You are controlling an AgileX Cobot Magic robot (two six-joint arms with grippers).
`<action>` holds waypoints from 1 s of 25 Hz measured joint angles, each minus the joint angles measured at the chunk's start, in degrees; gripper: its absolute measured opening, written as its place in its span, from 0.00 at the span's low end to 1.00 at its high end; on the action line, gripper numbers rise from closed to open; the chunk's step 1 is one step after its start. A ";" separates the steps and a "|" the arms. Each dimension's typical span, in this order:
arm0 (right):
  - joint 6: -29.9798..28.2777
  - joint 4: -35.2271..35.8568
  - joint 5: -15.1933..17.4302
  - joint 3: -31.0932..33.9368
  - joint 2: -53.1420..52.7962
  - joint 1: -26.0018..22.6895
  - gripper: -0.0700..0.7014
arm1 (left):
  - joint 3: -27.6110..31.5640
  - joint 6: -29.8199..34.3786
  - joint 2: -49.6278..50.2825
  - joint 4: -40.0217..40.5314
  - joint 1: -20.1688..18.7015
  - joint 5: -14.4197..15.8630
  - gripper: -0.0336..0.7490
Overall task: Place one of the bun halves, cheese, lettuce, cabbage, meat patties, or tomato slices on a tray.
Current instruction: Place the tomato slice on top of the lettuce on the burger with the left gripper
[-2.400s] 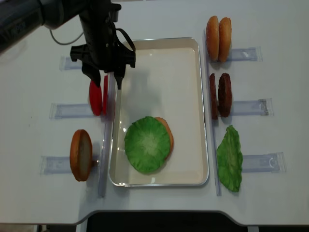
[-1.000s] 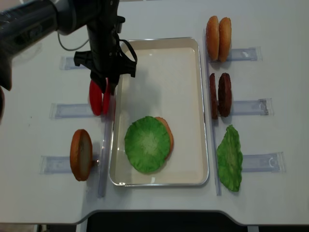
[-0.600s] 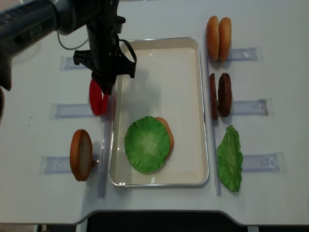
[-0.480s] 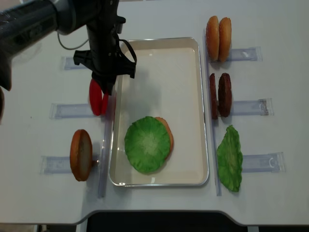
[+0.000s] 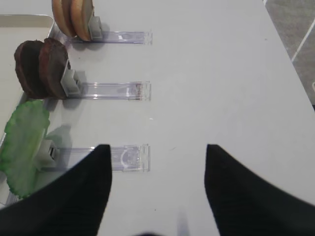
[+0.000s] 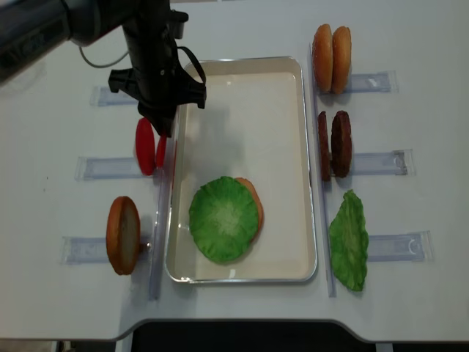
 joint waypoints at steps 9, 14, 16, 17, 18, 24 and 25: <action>0.00 0.00 0.00 0.00 0.00 0.00 0.61 | 0.06 0.51 -4.83 -4.98 0.00 0.00 0.13; 0.00 0.00 0.00 0.00 0.00 0.00 0.61 | 1.69 2.09 -8.71 -8.93 -0.05 0.00 0.13; 0.00 0.00 0.00 0.00 0.00 0.00 0.61 | 3.88 2.88 -10.92 -9.84 -0.05 0.00 0.13; 0.00 0.00 0.00 0.00 0.00 0.00 0.61 | 5.28 3.20 -12.14 -9.99 -0.05 0.06 0.13; 0.00 0.00 0.00 0.00 0.00 0.00 0.61 | 6.63 3.69 -13.15 -10.06 -0.05 0.12 0.13; 0.00 0.00 0.00 0.00 0.00 0.00 0.61 | 9.38 6.11 -19.80 -12.51 -0.05 0.42 0.13; 0.00 0.00 0.00 0.00 0.00 0.00 0.61 | 9.38 6.63 -20.62 -13.39 -0.05 0.47 0.13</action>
